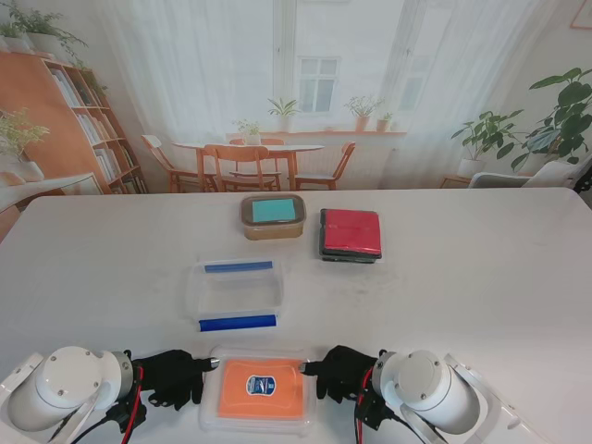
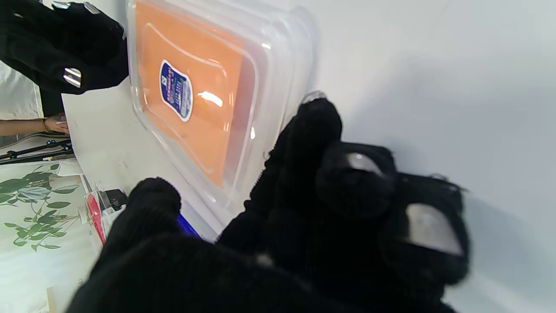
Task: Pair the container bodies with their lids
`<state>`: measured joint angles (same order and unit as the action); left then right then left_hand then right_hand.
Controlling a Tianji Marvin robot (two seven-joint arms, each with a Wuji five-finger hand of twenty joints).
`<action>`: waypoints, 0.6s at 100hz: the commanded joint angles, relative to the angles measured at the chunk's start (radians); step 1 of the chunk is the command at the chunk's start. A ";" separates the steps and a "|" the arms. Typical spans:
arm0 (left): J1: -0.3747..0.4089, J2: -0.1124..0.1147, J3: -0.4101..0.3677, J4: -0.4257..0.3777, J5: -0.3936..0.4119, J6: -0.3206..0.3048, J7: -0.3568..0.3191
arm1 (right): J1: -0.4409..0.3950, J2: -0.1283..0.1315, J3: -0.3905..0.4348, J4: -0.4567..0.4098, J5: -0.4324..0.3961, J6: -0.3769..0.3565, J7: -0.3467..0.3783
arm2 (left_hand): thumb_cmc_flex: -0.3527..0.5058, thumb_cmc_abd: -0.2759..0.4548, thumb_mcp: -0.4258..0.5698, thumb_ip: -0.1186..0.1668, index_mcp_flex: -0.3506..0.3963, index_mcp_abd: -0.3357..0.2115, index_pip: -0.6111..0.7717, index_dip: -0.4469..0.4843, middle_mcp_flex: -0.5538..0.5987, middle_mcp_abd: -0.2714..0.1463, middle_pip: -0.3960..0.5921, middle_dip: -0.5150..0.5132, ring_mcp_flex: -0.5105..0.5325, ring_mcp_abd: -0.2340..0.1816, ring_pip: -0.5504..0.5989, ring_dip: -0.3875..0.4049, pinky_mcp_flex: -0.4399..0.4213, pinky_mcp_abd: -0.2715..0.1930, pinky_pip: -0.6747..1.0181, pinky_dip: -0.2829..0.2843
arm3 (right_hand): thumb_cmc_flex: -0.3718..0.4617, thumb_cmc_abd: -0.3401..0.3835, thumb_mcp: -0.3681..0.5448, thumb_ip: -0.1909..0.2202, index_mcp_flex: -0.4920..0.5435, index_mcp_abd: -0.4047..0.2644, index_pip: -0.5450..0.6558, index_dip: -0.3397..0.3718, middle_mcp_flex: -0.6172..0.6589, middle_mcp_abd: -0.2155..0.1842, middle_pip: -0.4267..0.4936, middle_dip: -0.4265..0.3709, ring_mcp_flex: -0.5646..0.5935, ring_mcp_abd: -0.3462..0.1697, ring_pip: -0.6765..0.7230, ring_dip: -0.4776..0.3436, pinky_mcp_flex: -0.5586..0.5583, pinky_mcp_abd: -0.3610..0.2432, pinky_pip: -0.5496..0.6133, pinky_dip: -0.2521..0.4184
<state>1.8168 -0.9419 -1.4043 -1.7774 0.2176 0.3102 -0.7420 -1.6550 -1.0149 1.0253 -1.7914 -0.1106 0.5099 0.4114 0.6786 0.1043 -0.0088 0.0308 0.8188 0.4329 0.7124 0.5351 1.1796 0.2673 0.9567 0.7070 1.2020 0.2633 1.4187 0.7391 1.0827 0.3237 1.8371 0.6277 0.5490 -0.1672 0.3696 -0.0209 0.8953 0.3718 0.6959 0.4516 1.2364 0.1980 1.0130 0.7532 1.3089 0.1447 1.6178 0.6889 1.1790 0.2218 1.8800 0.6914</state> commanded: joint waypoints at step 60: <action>0.040 -0.036 -0.009 -0.030 -0.074 -0.032 -0.004 | -0.013 -0.030 -0.009 -0.025 0.029 -0.052 0.024 | -0.048 -0.005 -0.022 -0.035 -0.049 -0.059 -0.188 -0.024 0.004 -0.092 0.028 -0.002 -0.008 0.079 0.064 0.004 0.000 -0.250 0.257 -0.018 | -0.003 -0.016 0.013 0.003 0.026 0.042 -0.039 -0.011 0.026 0.106 0.053 -0.001 -0.001 -0.078 0.093 -0.004 0.047 -0.333 0.214 -0.007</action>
<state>1.8404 -0.9505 -1.4296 -1.7781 0.1679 0.2975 -0.7338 -1.6606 -1.0160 1.0335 -1.7848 -0.1017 0.4799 0.4074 0.6786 0.1025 -0.0088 0.0308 0.7784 0.5102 0.6910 0.5465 1.1921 0.2669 0.9424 0.7070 1.2016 0.2651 1.4187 0.7392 1.0743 0.3261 1.8377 0.6277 0.5490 -0.1672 0.3788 -0.0209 0.8952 0.3815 0.6897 0.4514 1.2378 0.2079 1.0081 0.7532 1.3089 0.1554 1.6178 0.6889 1.1790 0.2384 1.8805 0.6914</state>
